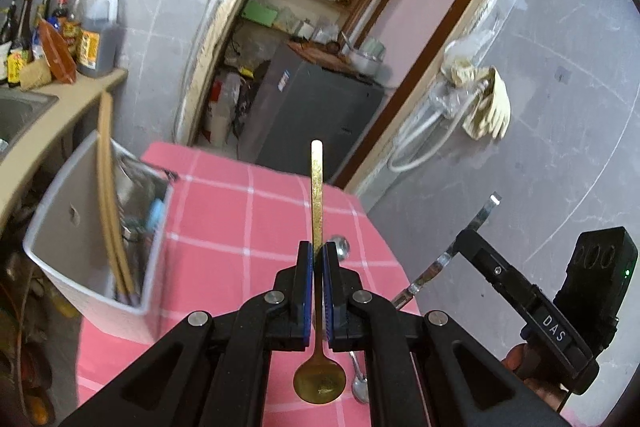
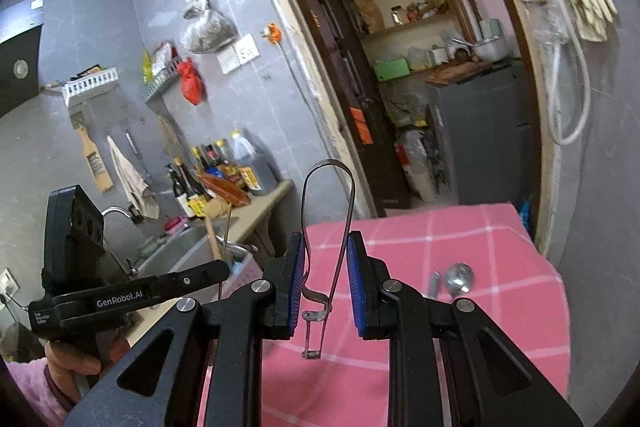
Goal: Organize utensils
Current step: 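Carry the gold spoon and wire tongs with both tools over the white caddy, then lower the gold spoon and tongs into the caddy and open both tools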
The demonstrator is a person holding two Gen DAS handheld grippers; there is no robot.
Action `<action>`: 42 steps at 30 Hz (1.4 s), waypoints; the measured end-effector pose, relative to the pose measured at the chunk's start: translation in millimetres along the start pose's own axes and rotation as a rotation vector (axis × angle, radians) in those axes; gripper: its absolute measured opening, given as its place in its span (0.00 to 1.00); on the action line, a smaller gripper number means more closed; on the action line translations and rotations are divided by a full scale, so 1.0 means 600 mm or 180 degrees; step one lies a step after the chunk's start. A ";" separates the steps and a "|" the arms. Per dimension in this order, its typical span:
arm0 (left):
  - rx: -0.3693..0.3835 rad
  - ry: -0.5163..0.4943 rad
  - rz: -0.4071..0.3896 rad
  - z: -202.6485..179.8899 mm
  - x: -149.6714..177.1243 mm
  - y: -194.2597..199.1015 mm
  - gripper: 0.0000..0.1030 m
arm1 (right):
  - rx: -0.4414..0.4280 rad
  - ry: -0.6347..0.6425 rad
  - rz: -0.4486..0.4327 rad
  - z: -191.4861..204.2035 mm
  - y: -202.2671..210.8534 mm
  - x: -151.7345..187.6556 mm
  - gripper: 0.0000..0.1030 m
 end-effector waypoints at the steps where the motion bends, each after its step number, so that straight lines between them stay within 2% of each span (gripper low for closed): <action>1: -0.0005 -0.0001 -0.0038 0.002 -0.007 0.008 0.05 | -0.0031 0.0010 -0.0030 0.008 -0.004 -0.005 0.18; 10: -0.0118 -0.0026 -0.0559 0.034 -0.102 0.090 0.05 | -0.0340 0.0108 -0.0279 0.096 -0.055 -0.058 0.18; 17: -0.0221 0.0006 -0.0847 0.084 -0.159 0.120 0.05 | -0.0503 0.0200 -0.0303 0.162 -0.100 -0.070 0.18; 22: -0.0136 0.0127 -0.0860 0.131 -0.175 0.109 0.05 | -0.0505 0.0354 -0.0165 0.202 -0.140 -0.051 0.18; 32: 0.0114 0.0306 -0.0791 0.188 -0.148 0.062 0.05 | -0.0455 0.0510 0.0266 0.234 -0.193 0.010 0.18; 42: -0.0007 0.0115 -0.0691 0.205 -0.117 0.046 0.05 | -0.0427 0.0509 0.0514 0.234 -0.210 0.043 0.19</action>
Point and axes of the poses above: each gripper's, at about its wrist camera, not at the fingertips, and y roughly against the way its jaws point, z to its left, x to its underside, the point moved 2 cm from there along -y, roughly the way its jaws point, and after that the axes turned 14 degrees about y, right-handed, at the moved point
